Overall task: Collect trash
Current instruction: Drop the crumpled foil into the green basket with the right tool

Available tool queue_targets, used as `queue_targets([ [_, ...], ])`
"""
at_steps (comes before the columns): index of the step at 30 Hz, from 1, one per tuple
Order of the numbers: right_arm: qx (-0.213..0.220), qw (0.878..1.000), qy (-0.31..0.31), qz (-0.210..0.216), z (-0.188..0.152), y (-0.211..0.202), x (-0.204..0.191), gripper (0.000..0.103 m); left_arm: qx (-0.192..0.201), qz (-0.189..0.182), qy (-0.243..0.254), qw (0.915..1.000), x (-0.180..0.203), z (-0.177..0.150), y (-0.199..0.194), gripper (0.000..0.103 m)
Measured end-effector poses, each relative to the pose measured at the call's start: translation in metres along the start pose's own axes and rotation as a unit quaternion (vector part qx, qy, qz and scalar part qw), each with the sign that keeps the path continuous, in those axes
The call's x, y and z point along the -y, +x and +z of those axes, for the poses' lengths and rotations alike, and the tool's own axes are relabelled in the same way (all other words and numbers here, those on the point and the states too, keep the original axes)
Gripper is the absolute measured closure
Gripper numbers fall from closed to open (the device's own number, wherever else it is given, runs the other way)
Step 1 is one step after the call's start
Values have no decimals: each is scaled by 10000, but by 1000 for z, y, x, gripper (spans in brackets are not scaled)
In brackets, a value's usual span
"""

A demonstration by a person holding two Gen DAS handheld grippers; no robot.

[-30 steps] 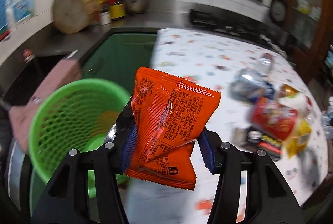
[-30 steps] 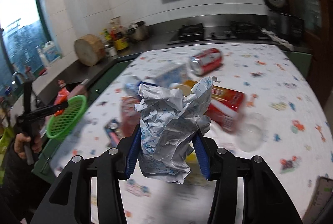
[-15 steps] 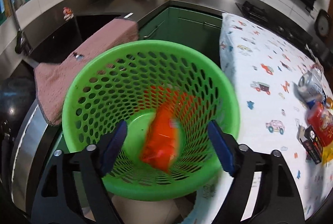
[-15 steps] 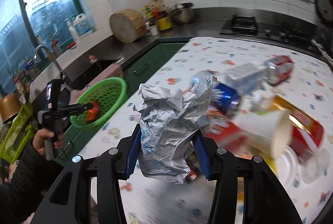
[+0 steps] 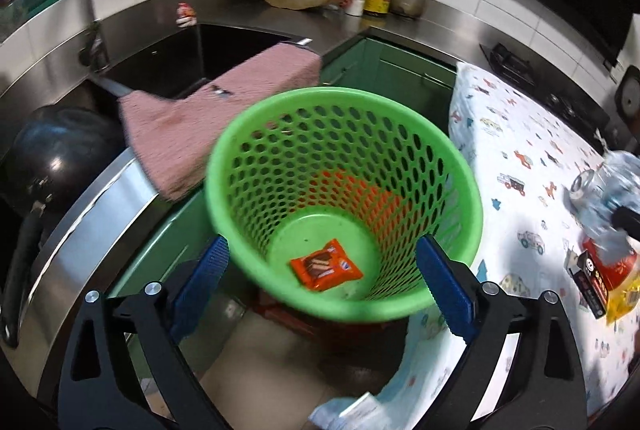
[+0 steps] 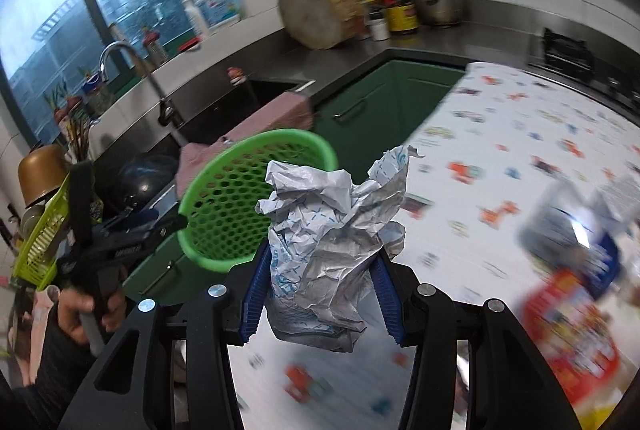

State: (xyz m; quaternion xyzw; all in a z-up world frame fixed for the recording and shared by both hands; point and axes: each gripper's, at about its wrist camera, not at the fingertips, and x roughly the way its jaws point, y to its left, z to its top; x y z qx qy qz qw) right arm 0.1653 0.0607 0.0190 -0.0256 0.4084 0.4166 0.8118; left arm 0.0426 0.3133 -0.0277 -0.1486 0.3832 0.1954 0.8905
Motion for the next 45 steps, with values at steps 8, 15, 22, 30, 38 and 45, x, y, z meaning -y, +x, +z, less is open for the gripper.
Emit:
queue_targets([
  [8,-309,9991,-13,289,28,73,-37,52,100,208,-216,9995,-17,-22,-17,9],
  [15,-182,9987,92,459,40,85,-49,28,-66,179,-408,9990,-25,-37,-13,9],
  [22,16,9996,37,291,29,40,-34,23,12,53,-345,9994,-11,-38,-21,9],
  [30,338,9990,213,-185,-11,-32,5,19,121,-268,-68,9995,31,-37,-30,9],
  [38,545,9927,507,-951,-60,-110,62,15,133,-636,194,9977,79,-44,-38,8],
  [45,577,9839,703,-1536,-105,-161,109,11,41,-873,435,9952,120,-48,-38,7],
])
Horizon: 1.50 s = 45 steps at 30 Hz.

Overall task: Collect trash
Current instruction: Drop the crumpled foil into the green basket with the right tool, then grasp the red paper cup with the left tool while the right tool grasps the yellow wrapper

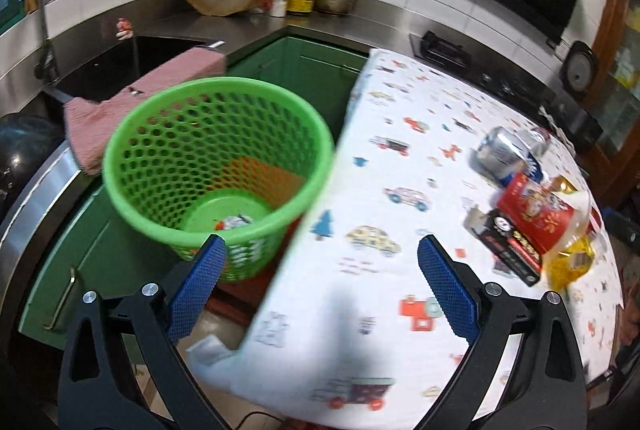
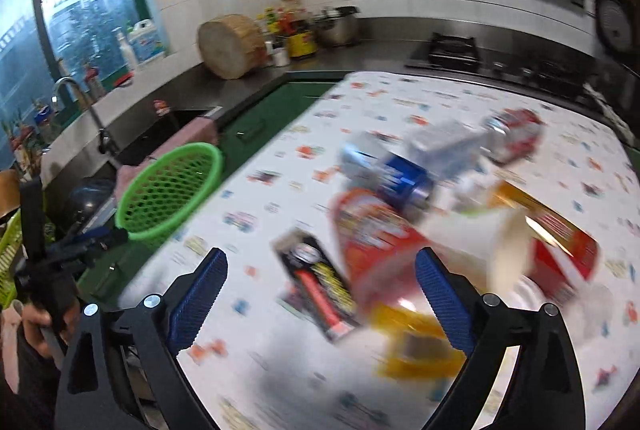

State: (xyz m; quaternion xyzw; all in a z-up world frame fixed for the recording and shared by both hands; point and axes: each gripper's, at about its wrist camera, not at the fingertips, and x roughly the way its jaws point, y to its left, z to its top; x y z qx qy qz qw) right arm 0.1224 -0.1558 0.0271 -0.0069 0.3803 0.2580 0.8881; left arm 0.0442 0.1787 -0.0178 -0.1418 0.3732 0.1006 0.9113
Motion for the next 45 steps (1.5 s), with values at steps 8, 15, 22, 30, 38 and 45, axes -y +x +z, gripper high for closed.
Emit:
queue_targets([
  [8,-316,9987,100,-375,-34,6,56,10,-155,-253,306,9991,45,0,13,7],
  [15,-492,9981,-166,-317,-46,27,61,10,-392,-393,463,9974,78,4,27,7],
  [22,-599,9979,-145,-201,-50,39,67,11,-592,-690,497,9946,113,12,38,7],
  [30,-582,9981,-155,-122,-55,34,67,26,-999,-1096,527,9875,161,16,55,7],
  [38,-487,9986,-195,-20,-67,20,68,28,-1400,-1360,439,9798,200,21,77,7],
  [45,-435,9986,-312,16,-81,8,65,16,-1901,-1561,-40,9693,220,28,108,7],
])
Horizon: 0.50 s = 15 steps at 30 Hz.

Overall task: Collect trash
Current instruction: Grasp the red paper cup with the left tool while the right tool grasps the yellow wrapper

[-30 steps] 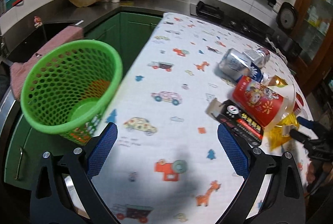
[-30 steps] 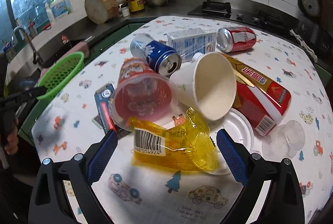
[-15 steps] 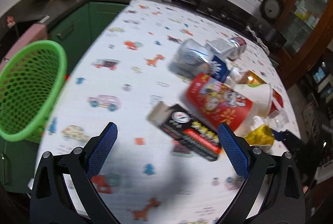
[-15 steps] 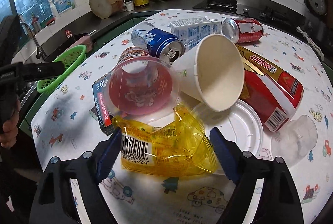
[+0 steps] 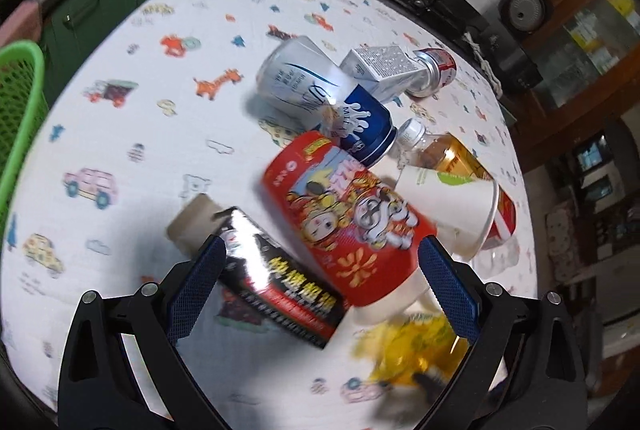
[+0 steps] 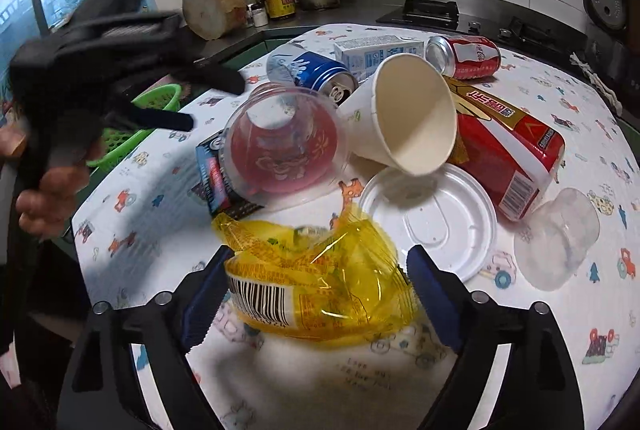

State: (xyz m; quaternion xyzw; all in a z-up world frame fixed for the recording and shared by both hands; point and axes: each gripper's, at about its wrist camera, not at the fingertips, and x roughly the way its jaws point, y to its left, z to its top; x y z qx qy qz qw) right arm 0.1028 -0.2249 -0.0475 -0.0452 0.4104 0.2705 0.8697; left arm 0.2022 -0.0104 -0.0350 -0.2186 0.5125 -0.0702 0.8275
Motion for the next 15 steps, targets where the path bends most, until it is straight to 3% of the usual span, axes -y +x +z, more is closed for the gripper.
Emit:
queue_targets([
  [7,-13,9997,-184,-159,-11,0,-5,16,-179,-41,-348,9992,7,9,20,7],
  [15,82,9999,-7,-104,-16,-1,0,23,-285,-93,-584,9978,14,12,36,9],
])
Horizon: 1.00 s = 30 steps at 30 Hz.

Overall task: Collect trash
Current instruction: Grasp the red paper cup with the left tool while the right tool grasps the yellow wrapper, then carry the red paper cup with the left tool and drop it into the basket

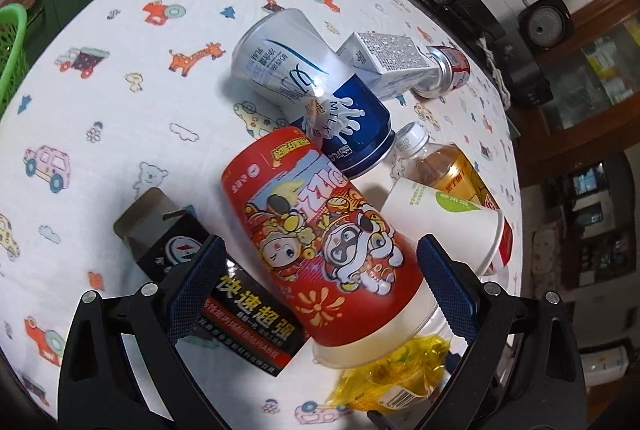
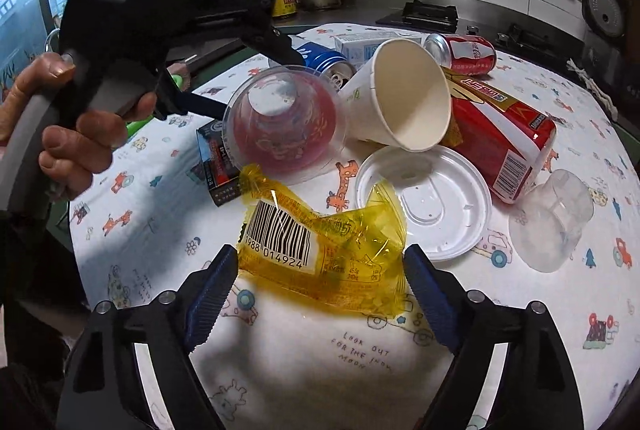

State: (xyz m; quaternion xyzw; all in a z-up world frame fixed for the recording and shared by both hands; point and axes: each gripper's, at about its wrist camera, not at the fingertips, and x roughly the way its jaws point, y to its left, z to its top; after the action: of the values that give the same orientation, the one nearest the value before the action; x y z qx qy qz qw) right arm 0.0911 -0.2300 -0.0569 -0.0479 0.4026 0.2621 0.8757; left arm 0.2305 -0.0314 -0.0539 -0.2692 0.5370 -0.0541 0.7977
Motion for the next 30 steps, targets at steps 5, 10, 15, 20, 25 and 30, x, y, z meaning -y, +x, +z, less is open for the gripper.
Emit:
queue_targets([
  [5,116,9998,141,32,-2,-5,2,25,-63,-56,-100,9999,3,1,10,9],
  [10,215,9994,269,104,-5,-10,4,29,-33,-76,-178,9998,6,6,20,16],
  [15,280,9987,390,148,-8,-16,6,34,15,-182,-183,9997,5,8,20,23],
  [20,322,9983,470,114,-11,-21,6,37,67,-393,-86,9992,6,7,12,30],
  [25,357,9979,525,95,-13,-26,5,38,156,-537,77,9984,7,2,-1,34],
  [30,437,9977,518,77,-12,-34,2,38,108,-656,98,9977,2,-1,-4,35],
])
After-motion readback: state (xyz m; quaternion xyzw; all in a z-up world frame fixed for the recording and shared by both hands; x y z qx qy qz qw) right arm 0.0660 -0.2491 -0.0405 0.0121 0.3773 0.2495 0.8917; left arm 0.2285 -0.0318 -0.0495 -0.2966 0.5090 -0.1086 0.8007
